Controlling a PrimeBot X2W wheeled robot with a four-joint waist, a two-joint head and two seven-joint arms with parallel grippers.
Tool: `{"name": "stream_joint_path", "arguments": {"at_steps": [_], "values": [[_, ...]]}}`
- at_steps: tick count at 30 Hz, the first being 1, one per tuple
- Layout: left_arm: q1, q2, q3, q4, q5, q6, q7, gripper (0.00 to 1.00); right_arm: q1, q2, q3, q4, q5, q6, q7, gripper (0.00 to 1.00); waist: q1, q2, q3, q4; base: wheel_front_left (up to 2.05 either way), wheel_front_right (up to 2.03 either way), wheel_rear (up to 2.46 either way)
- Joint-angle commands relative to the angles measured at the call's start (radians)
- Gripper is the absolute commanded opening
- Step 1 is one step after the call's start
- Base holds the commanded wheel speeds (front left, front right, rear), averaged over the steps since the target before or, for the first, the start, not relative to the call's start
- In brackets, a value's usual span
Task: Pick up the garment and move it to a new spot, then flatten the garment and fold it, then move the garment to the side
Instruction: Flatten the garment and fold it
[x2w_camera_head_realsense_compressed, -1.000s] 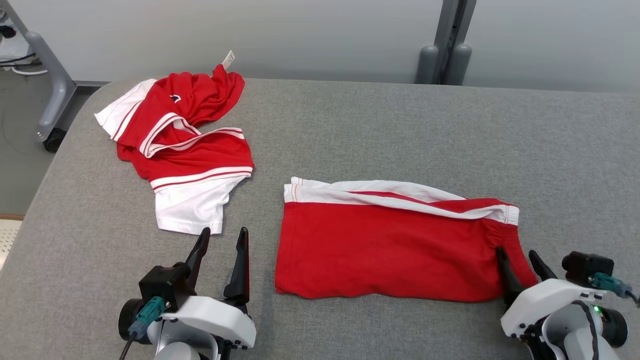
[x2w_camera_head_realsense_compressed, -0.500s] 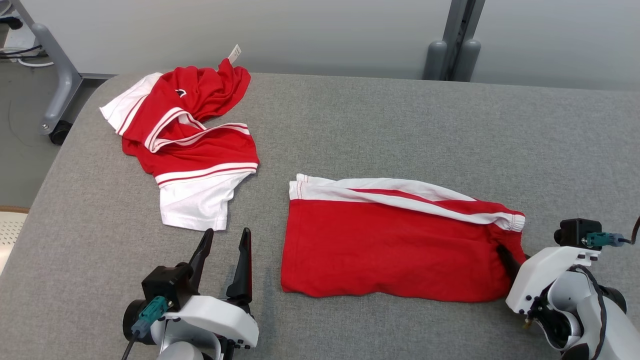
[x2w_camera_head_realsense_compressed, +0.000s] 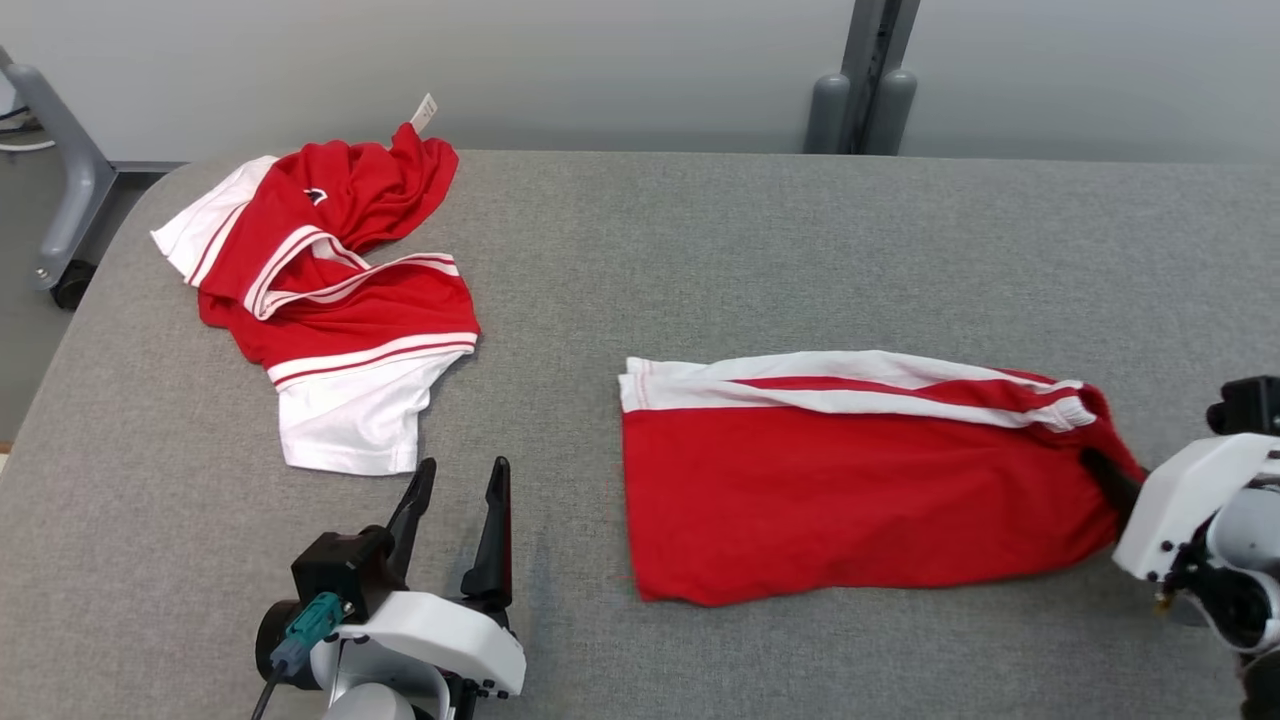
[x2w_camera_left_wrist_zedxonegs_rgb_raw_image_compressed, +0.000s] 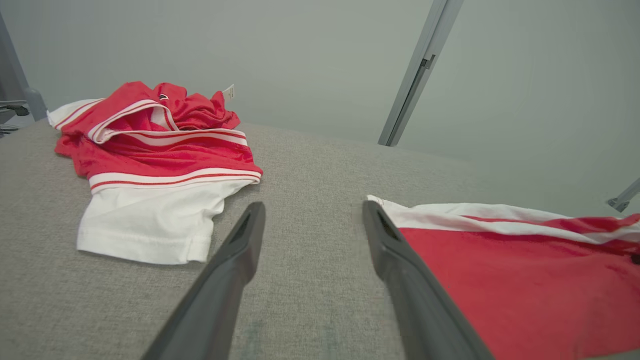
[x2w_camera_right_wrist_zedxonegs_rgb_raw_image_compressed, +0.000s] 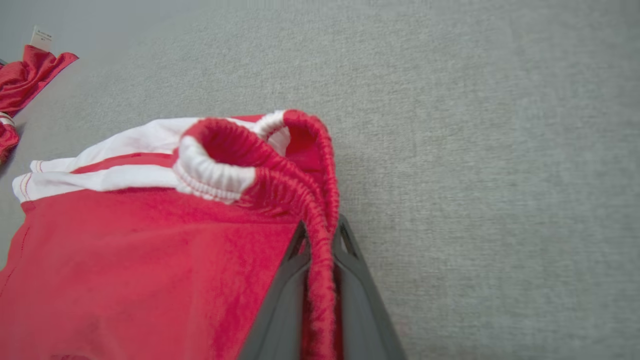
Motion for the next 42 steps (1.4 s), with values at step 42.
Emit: {"name": "stream_joint_path", "arguments": {"at_steps": [42], "values": [[-0.030,-0.025,-0.043,0.046,-0.004,-0.042,0.008,1.00,0.073,0.191,0.018,-0.391,0.136,0.000,0.265,0.00,0.0000,0.0000,-0.030,0.013,0.00,0.00,0.00]]}}
